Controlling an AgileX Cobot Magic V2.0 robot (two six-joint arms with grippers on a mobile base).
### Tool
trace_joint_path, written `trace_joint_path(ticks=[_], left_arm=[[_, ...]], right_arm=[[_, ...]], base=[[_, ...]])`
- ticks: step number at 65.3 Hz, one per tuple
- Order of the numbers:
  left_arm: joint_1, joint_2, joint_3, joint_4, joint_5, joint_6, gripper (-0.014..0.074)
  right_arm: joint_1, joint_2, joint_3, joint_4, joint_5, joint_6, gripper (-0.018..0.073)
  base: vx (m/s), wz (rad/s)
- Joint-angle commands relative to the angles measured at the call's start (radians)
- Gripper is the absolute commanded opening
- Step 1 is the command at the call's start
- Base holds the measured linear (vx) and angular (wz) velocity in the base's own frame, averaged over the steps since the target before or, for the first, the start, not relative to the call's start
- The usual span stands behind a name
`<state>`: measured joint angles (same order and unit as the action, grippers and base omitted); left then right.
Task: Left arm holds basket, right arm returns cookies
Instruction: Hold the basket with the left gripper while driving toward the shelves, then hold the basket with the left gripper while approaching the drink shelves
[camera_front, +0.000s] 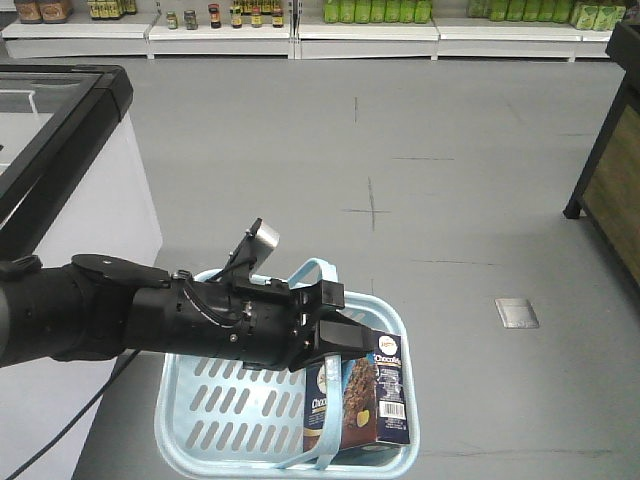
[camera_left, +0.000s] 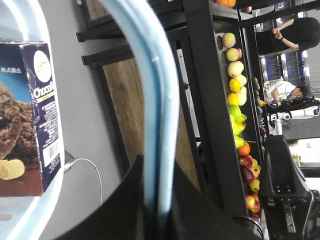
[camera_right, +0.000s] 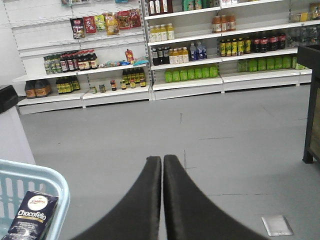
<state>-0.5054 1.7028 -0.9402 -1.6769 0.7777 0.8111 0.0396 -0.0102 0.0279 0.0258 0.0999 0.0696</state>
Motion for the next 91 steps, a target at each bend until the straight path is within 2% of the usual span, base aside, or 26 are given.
trace_joint_path(ticks=[1,91], left_arm=[[-0.001,-0.052,-0.029,-0.091,0.057,0.01,-0.0008],[-0.001,-0.052,-0.029,-0.091,0.057,0.01,-0.0008]], right_arm=[[0.0,-0.012,0.002,-0.002,-0.078,-0.001,-0.0008],[0.0,-0.012,0.002,-0.002,-0.078,-0.001,-0.0008]], base=[[0.34,-0.01],[0.34,-0.02]])
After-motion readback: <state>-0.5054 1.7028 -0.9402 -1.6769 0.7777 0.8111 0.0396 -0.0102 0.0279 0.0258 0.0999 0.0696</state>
